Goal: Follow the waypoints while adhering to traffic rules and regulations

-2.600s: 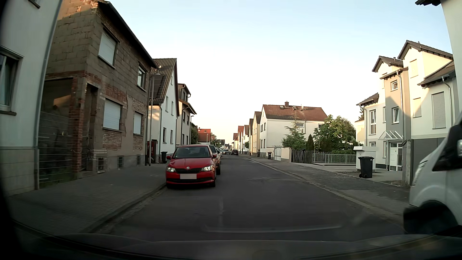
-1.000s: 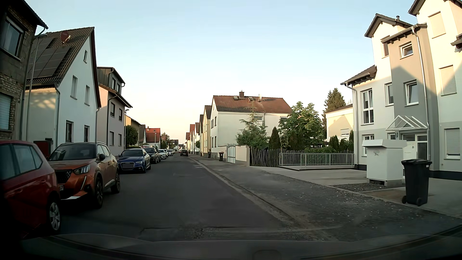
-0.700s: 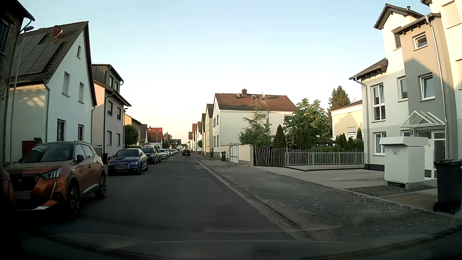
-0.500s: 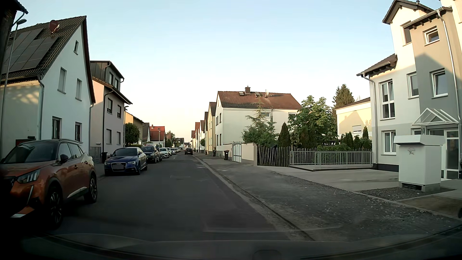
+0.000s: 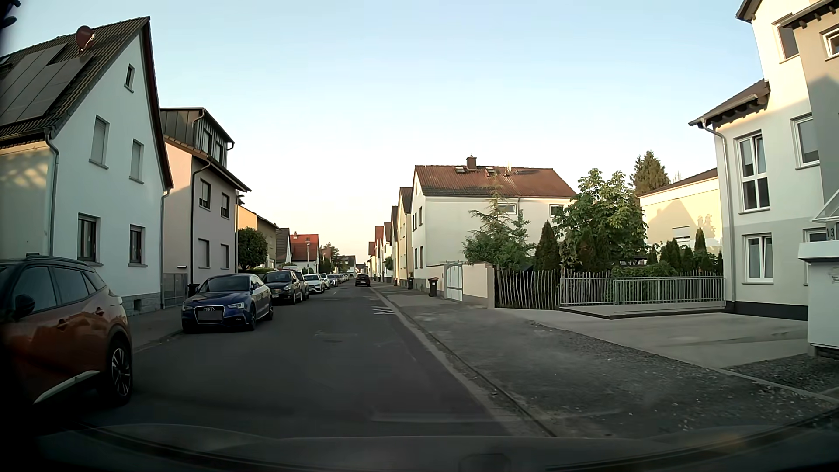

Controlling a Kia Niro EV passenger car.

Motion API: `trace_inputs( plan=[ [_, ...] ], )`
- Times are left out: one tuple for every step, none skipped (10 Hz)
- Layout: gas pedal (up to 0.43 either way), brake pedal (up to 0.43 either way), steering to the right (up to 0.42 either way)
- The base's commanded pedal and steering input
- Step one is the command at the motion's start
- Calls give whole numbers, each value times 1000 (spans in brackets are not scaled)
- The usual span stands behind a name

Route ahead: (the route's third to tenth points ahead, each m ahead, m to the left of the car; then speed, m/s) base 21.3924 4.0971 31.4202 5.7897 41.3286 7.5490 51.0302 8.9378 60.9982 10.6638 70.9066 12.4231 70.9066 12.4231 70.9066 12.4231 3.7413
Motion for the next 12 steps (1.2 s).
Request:
trace_inputs(
  plan=[
    [0,30,-124],
    [0,30,-126],
    [0,30,-126],
    [20,30,-125],
    [87,30,-124],
    [98,30,-124],
    [118,30,-122],
    [118,30,-116],
    [150,30,-106],
    [157,30,-101],
    [177,30,-93],
    [189,30,-84]
  ],
)
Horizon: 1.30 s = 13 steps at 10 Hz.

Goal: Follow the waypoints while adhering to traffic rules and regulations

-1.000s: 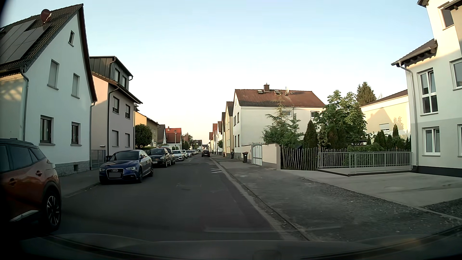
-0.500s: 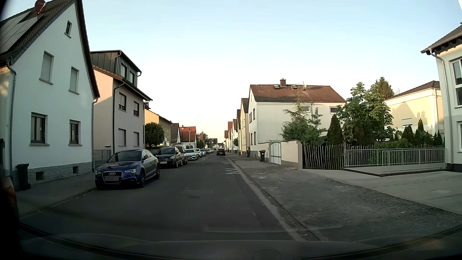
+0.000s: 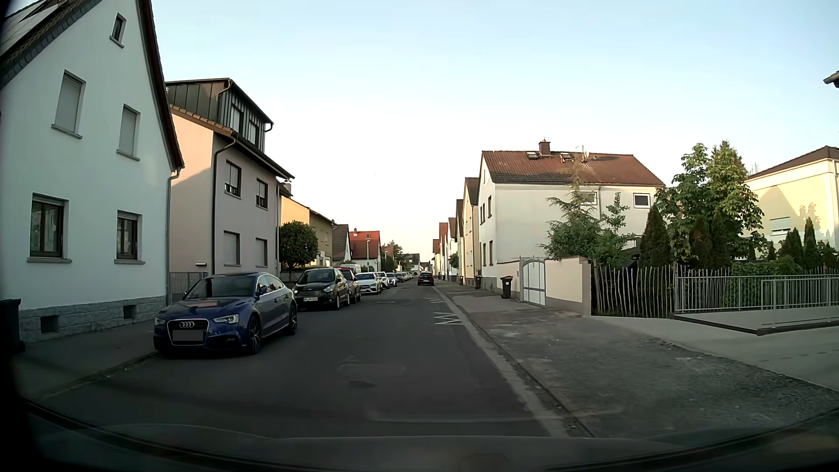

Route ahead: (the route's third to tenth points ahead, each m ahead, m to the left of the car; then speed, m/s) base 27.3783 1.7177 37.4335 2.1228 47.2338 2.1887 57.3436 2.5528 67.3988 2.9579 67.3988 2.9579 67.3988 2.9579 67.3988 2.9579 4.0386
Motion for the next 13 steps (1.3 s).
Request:
trace_inputs(
  plan=[
    [189,30,-77],
    [197,30,-71],
    [197,30,-62],
    [197,30,-54],
    [197,30,-46],
    [197,30,-40],
    [197,30,-33],
    [209,30,-28],
    [228,30,-21],
    [228,30,-16],
    [228,30,-13],
    [228,30,-9],
    [228,30,-4]
  ],
)
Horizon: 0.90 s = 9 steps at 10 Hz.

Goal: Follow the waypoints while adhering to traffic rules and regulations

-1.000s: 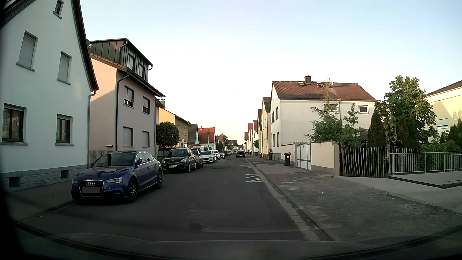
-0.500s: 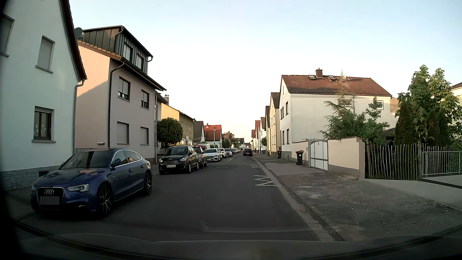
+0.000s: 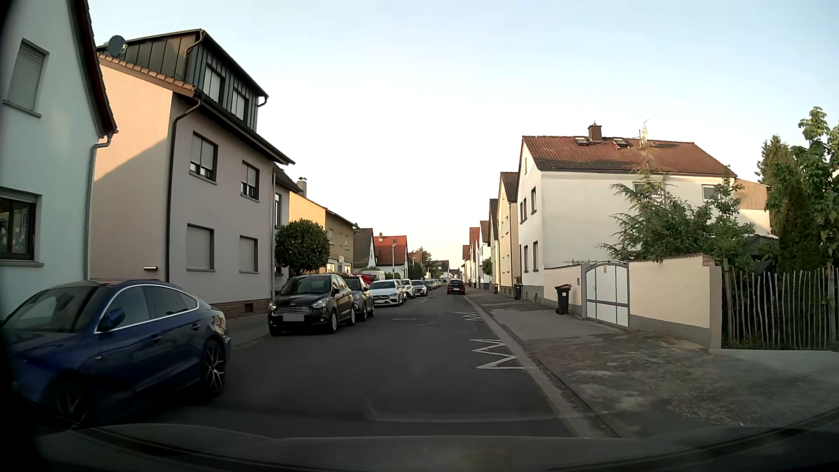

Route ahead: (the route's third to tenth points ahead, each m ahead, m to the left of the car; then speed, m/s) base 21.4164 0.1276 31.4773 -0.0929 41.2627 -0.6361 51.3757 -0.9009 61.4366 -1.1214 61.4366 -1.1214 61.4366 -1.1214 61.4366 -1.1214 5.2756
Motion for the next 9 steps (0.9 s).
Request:
trace_inputs(
  plan=[
    [228,30,-1],
    [228,30,-1],
    [228,30,0],
    [228,30,0],
    [228,30,2],
    [228,30,2],
    [228,30,2],
    [220,30,2],
    [220,30,2]
  ],
)
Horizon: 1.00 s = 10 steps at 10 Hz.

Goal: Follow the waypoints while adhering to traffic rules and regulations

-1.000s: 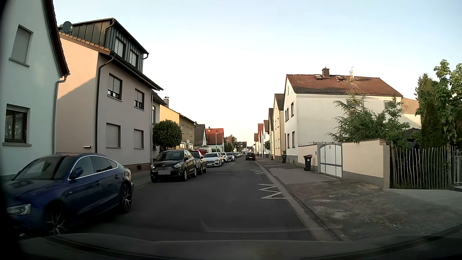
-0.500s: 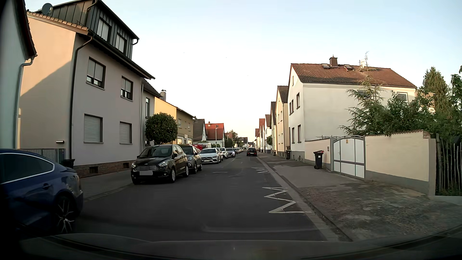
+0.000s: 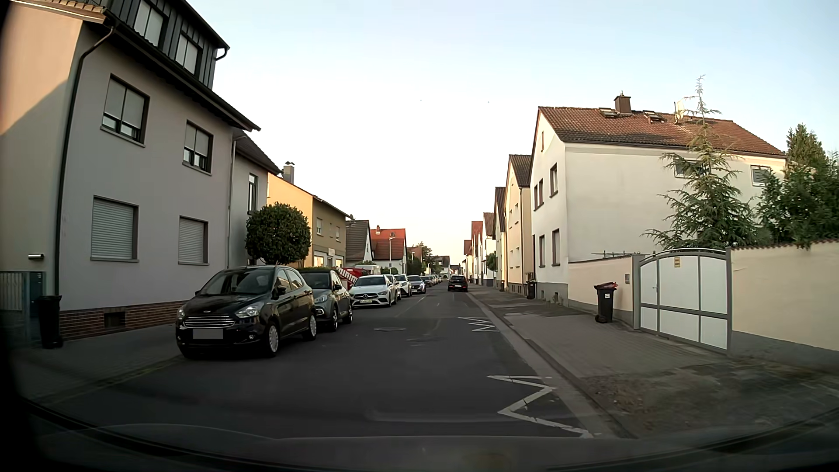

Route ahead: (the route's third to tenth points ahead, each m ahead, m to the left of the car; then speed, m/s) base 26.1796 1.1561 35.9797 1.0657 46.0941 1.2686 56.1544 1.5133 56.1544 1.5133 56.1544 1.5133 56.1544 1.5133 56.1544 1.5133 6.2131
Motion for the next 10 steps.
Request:
trace_inputs(
  plan=[
    [209,30,3],
    [197,30,4],
    [189,30,4],
    [177,30,4],
    [169,30,3],
    [138,30,5],
    [118,30,6],
    [118,30,3],
    [110,30,2],
    [98,30,3]
  ],
)
